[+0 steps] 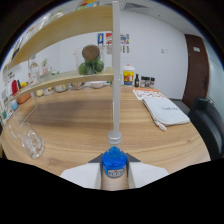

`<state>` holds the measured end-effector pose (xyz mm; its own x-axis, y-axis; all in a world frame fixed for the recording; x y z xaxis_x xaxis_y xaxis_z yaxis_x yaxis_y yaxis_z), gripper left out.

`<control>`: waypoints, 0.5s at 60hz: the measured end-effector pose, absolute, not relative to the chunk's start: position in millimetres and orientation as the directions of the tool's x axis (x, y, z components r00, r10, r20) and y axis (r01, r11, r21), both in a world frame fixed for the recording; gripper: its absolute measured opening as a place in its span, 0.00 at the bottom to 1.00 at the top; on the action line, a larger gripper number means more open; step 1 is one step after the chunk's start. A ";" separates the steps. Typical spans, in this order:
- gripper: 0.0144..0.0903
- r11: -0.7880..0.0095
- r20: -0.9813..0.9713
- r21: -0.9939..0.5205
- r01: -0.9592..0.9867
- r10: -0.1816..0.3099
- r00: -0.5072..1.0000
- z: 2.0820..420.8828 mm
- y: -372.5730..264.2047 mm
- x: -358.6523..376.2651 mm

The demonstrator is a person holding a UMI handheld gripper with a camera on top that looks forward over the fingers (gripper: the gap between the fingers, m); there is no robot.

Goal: Make me a cup of Mount Fuji.

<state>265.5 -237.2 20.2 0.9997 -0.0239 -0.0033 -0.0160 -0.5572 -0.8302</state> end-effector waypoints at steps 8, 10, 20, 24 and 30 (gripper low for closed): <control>0.30 -0.564 -0.016 -0.824 -0.042 -0.052 0.999 17.7 -246.4 268.4; 0.30 -0.568 -0.014 -0.822 -0.047 -0.062 0.998 17.9 -247.8 269.6; 0.84 -0.595 -0.016 -0.797 -0.104 -0.150 0.988 28.3 -264.5 276.1; 0.93 -0.580 -0.002 -0.806 -0.120 -0.200 0.980 44.6 -276.0 277.3; 0.93 -0.557 0.016 -0.821 -0.124 -0.239 0.971 74.8 -293.0 262.9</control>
